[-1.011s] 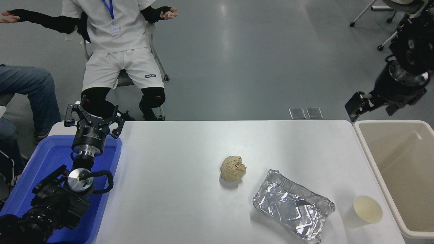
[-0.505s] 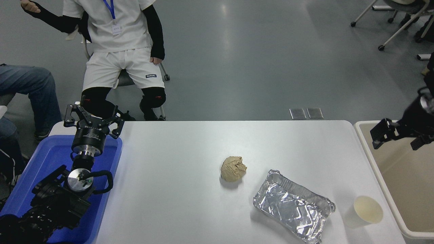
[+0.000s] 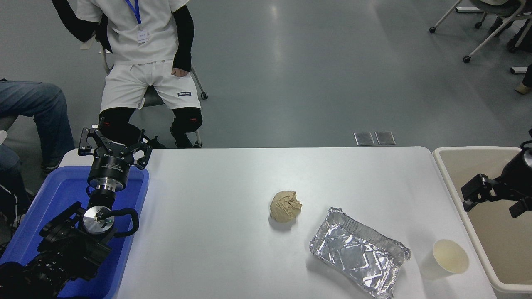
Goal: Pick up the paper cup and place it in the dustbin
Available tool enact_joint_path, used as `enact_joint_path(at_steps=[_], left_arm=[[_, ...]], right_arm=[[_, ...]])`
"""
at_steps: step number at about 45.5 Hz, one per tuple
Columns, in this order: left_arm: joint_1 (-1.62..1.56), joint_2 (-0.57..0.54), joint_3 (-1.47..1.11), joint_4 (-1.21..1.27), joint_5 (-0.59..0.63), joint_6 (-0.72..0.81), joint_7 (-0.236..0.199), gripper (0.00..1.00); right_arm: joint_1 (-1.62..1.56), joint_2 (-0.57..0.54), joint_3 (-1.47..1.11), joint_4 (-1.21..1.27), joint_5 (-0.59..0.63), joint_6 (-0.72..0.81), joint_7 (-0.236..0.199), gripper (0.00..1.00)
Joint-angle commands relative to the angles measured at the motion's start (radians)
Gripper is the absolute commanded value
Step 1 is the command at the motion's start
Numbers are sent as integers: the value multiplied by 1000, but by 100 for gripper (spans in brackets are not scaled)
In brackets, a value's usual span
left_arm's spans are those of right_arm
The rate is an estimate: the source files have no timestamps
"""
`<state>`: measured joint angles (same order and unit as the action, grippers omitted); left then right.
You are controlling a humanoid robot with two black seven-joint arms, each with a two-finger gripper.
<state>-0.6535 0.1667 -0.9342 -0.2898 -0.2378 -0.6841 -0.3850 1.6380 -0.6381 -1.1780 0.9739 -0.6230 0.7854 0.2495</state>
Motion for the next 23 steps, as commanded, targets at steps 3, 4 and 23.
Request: enact_joint_path(at_steps=[3,4,23], left_arm=[[0,0,0,0,2,0,0,99],[0,-1,0,0,0,0,0,99],[0,-1,0,0,0,0,0,99]], right_arm=[[-86,-2,83,-1,-23,0,-38,100],[-92,0,90,-3,-23,0,-39,100],[-199,-8,141,0,-78,0,-41,100]])
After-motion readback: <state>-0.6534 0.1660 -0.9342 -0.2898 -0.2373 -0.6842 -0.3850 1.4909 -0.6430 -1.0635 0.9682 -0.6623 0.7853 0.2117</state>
